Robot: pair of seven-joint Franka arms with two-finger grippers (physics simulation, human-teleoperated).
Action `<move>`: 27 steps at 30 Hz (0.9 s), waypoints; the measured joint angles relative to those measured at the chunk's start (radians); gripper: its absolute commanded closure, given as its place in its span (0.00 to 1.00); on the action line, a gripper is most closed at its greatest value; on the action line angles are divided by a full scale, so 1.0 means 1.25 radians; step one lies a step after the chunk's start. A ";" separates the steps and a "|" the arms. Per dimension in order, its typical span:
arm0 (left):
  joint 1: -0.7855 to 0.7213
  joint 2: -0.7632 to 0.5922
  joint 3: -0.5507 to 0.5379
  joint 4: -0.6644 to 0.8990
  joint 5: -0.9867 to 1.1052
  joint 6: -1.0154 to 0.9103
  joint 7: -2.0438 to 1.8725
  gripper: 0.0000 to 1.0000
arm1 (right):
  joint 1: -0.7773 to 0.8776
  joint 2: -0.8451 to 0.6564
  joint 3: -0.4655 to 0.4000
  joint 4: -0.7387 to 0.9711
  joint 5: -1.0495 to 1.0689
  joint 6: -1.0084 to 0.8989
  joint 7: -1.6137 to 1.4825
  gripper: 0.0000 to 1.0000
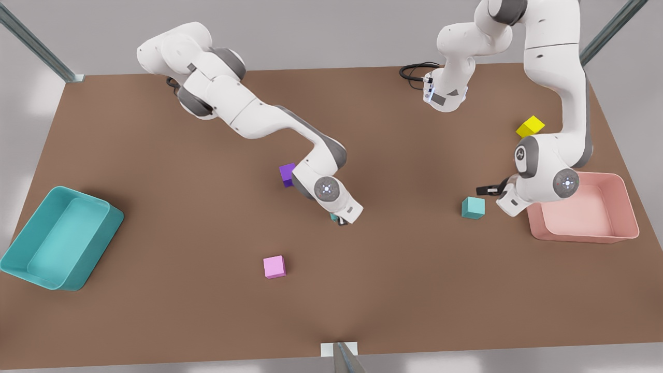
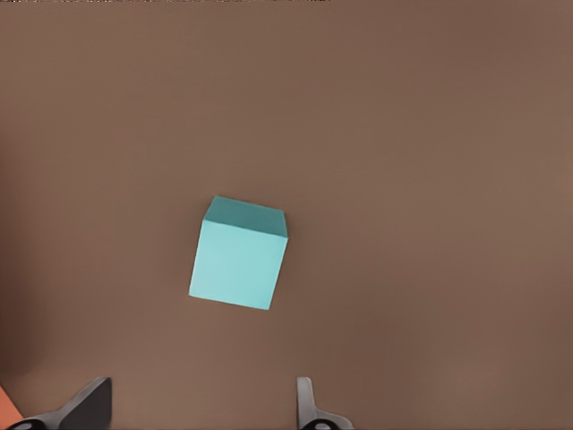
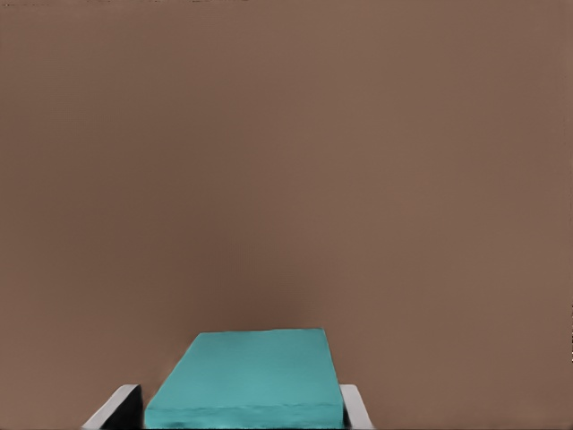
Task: Stack the two blue cubes on top of each other
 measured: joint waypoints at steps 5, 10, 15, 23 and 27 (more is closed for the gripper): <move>-0.005 0.044 -0.012 -0.022 -0.006 0.091 0.049 0.00 | -0.013 -0.007 0.005 0.016 0.001 0.034 0.149 0.00; 0.000 0.080 -0.012 -0.023 -0.008 0.151 0.089 0.00 | -0.177 -0.159 0.011 0.017 0.051 -0.095 0.248 0.00; 0.000 0.098 -0.012 -0.028 -0.008 0.185 0.119 0.00 | -0.586 -0.266 0.002 0.010 0.006 -0.361 0.288 0.00; -0.006 0.143 -0.010 -0.030 -0.010 0.217 0.152 0.00 | -0.425 -0.692 -0.130 -0.108 -0.026 -0.705 0.361 0.00; -0.008 0.170 -0.009 -0.036 -0.010 0.237 0.163 0.00 | -0.404 -0.710 -0.154 -0.215 -0.010 -0.715 0.439 0.00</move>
